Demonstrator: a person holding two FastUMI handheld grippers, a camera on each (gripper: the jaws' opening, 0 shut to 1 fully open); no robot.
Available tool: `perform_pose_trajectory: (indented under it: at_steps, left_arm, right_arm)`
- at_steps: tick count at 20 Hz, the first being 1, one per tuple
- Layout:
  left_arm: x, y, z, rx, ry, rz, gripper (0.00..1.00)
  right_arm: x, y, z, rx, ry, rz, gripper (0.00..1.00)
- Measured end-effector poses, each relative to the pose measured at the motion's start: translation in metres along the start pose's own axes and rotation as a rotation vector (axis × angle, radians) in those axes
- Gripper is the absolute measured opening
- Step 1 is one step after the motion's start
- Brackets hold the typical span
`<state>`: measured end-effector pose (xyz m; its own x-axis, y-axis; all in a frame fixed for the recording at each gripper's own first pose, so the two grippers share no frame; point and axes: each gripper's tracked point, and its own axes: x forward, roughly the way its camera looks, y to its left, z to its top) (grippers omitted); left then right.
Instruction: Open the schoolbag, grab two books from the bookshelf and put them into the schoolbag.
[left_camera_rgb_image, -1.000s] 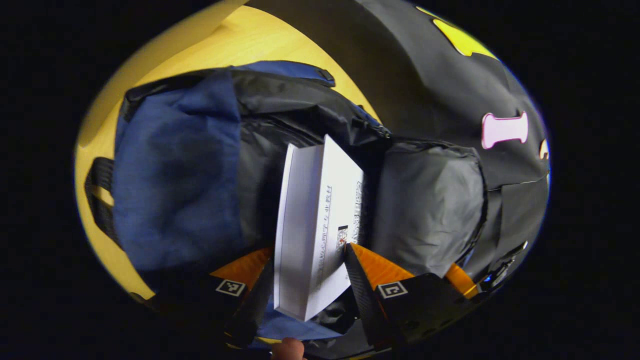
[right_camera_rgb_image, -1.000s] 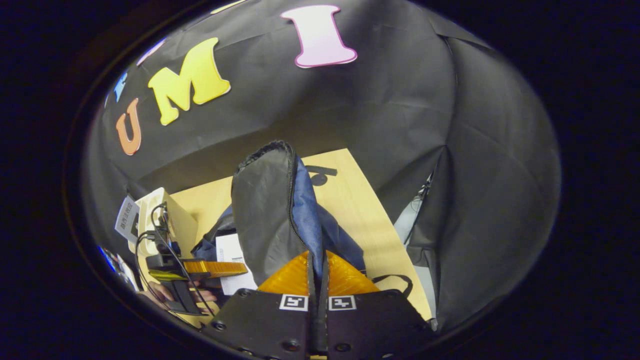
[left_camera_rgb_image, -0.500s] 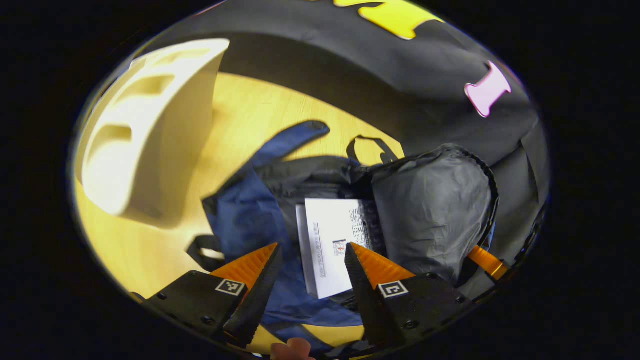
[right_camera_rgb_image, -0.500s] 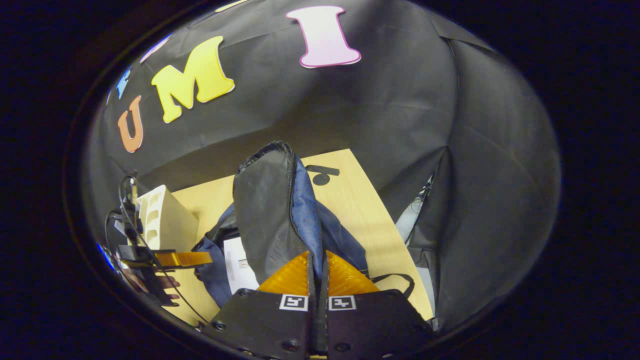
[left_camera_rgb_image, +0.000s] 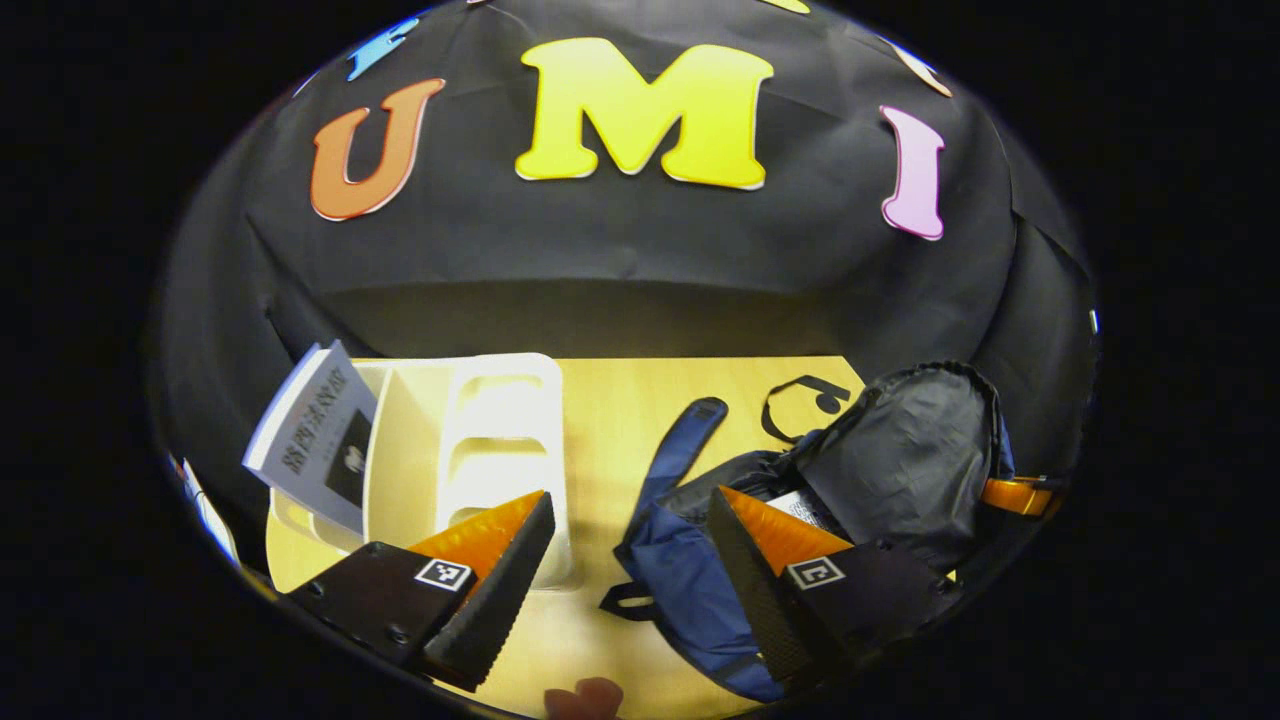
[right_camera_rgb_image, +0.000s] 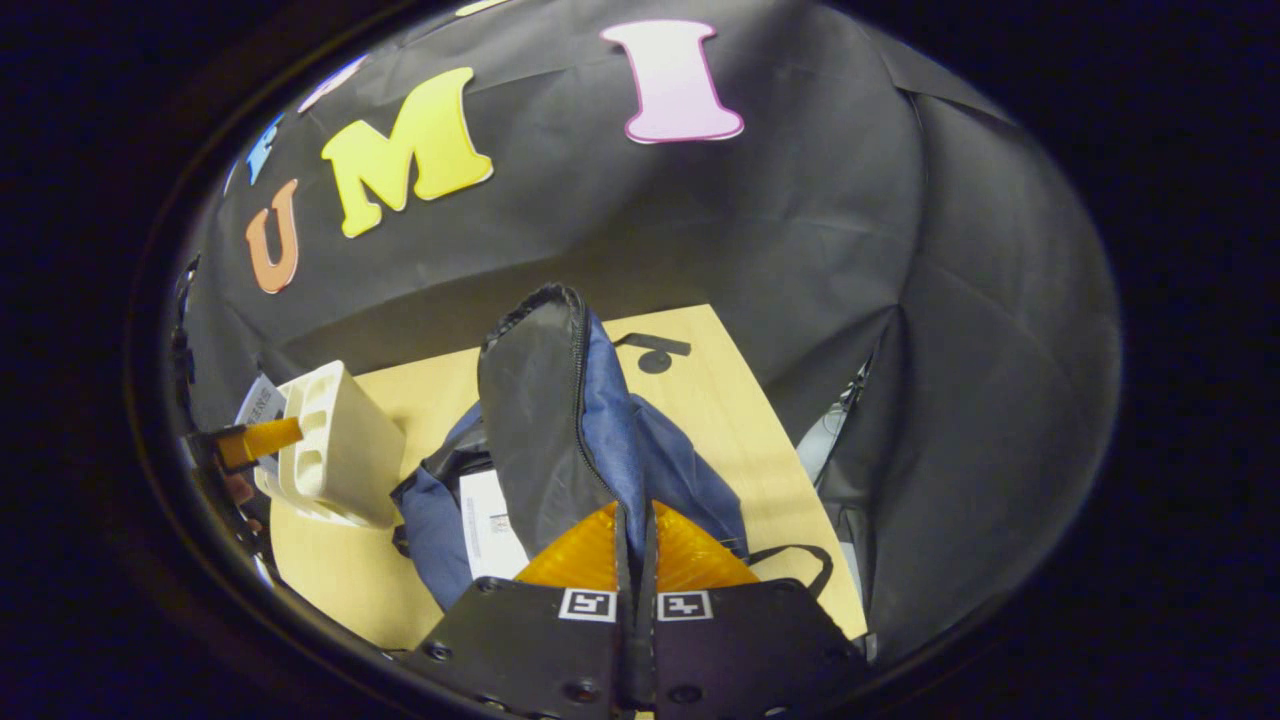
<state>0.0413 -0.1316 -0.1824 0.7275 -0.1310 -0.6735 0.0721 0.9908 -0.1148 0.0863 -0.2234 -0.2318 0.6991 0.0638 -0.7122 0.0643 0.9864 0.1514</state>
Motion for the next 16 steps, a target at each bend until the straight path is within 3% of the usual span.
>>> perform_pose_trajectory:
  at_steps: [8,16]
  left_arm:
    - [-0.071,0.123,0.031,-0.073,0.025,0.106,0.98]
    - [-0.073,0.226,0.049,-0.14,0.168,0.116,0.99]
  right_arm:
    - [-0.011,0.012,-0.003,-0.017,-0.013,-0.015,0.0]
    - [-0.017,0.022,-0.006,-0.022,-0.015,-0.035,0.01]
